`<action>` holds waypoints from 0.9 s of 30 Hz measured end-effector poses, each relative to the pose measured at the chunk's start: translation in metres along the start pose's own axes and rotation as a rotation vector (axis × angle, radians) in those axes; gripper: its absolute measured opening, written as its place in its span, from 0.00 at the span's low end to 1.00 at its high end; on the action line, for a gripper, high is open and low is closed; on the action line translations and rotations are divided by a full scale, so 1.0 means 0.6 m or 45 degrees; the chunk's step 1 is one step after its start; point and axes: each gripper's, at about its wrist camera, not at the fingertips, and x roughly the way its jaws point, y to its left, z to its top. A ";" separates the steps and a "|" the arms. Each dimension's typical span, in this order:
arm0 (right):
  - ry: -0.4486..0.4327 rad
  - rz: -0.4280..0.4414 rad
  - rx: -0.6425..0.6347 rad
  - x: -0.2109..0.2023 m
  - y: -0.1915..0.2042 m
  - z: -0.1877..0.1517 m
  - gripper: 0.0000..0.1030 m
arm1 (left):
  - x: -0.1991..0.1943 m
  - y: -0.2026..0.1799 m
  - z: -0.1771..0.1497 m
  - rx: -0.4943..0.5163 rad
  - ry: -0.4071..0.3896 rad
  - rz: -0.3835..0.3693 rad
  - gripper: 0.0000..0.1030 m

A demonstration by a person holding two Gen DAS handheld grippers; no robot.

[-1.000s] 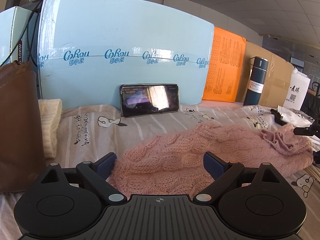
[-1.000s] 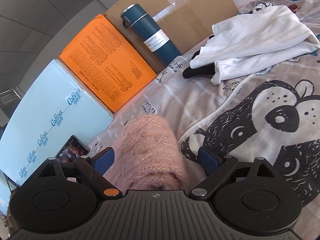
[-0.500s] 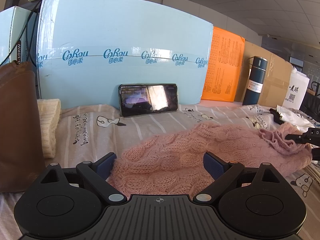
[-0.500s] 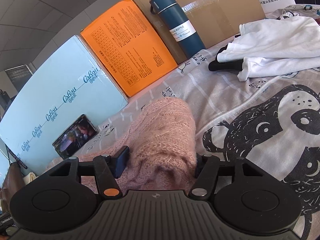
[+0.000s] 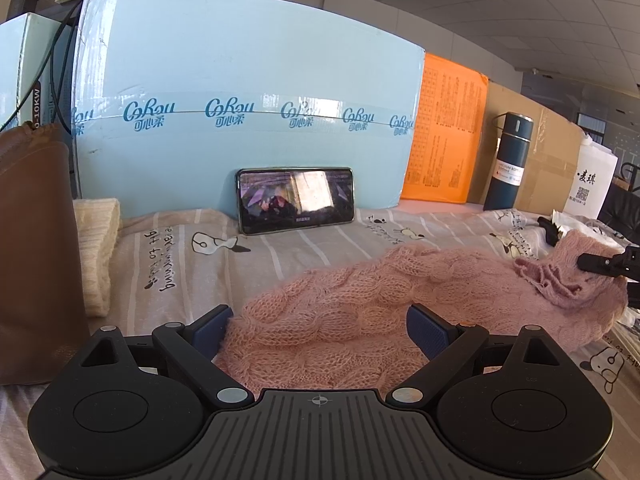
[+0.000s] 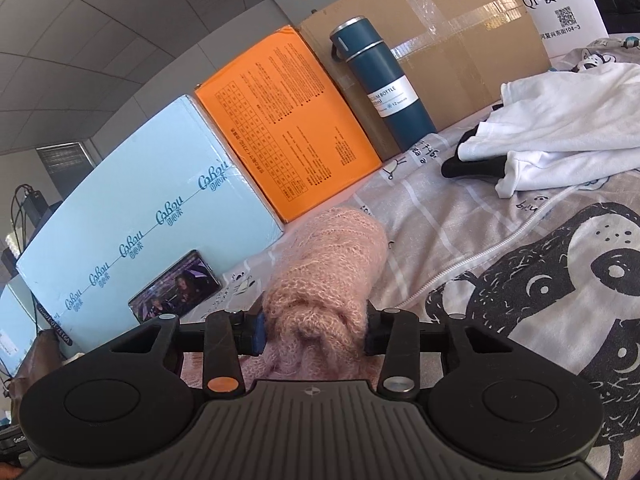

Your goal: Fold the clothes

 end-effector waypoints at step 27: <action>-0.311 -0.141 -0.077 -0.069 -0.015 0.055 0.20 | -0.008 0.005 0.003 -0.015 -0.032 -0.014 0.93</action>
